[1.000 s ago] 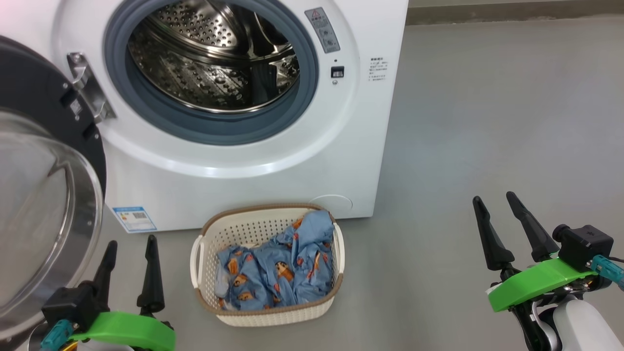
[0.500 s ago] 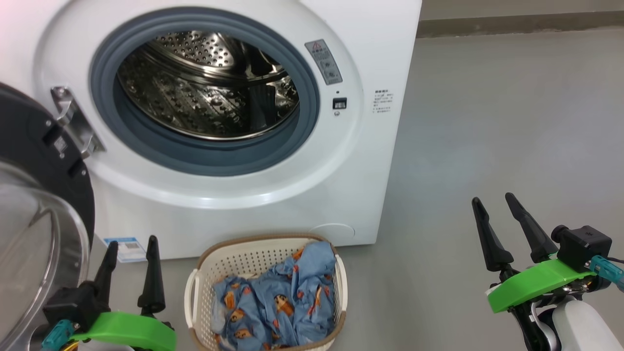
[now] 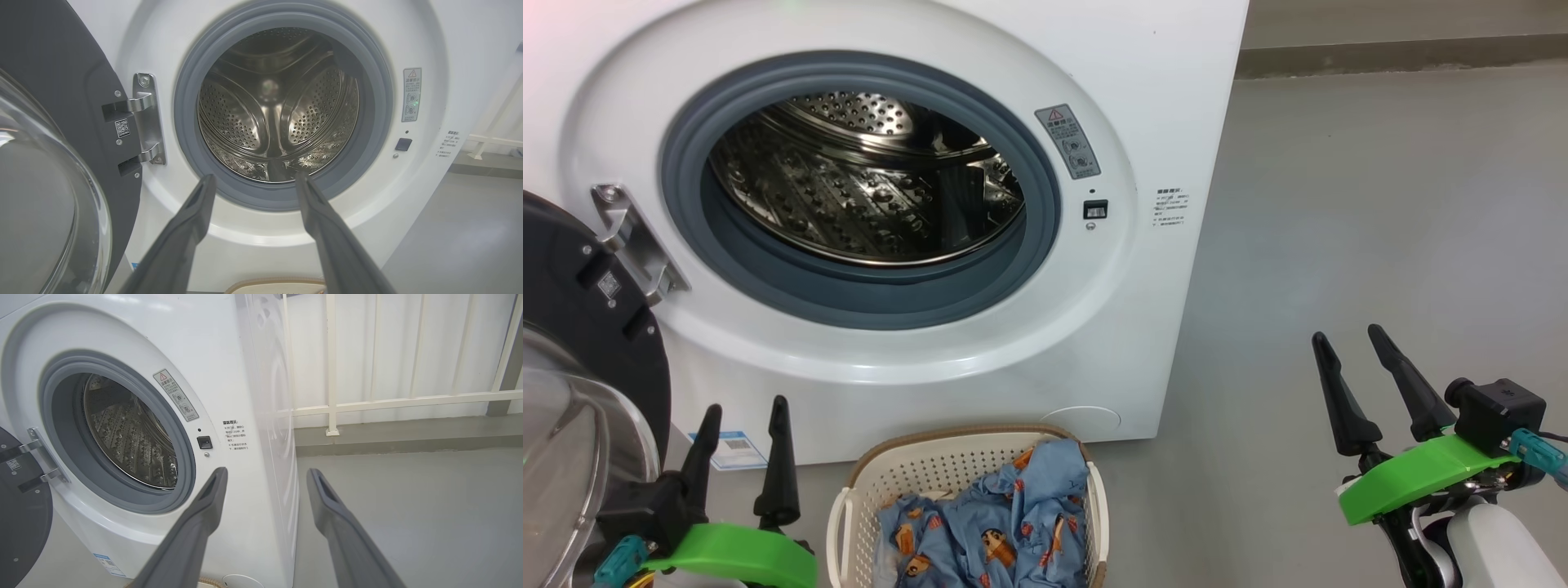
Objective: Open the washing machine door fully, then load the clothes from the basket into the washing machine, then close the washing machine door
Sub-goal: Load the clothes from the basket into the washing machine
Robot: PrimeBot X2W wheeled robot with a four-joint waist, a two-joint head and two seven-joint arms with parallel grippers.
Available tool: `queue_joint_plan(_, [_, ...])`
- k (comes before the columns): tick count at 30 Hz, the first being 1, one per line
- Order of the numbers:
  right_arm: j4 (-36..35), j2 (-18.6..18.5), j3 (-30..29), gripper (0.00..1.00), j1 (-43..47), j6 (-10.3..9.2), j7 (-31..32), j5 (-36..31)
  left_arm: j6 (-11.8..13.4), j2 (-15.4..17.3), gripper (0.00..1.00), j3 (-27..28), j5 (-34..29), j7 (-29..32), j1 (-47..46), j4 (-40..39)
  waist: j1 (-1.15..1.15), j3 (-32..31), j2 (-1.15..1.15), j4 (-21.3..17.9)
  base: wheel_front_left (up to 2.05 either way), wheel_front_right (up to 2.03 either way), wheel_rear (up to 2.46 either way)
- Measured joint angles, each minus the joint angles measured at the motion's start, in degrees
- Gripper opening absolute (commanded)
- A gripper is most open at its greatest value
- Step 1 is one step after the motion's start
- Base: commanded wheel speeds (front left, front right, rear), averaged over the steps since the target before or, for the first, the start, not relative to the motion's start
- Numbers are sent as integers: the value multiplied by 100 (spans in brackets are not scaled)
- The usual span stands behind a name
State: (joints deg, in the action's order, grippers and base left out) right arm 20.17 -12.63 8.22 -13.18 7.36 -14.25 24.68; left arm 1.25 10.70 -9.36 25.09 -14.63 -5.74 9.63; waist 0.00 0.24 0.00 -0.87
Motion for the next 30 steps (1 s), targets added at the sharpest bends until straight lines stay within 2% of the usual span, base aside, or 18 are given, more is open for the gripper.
queue_joint_plan(30, [-1, -1, -5, 100, 0, 0, 0, 1, 51, 29, 100, -23, 2, 0, -3, 1, 0, 46, 0, 21, 0, 0, 0])
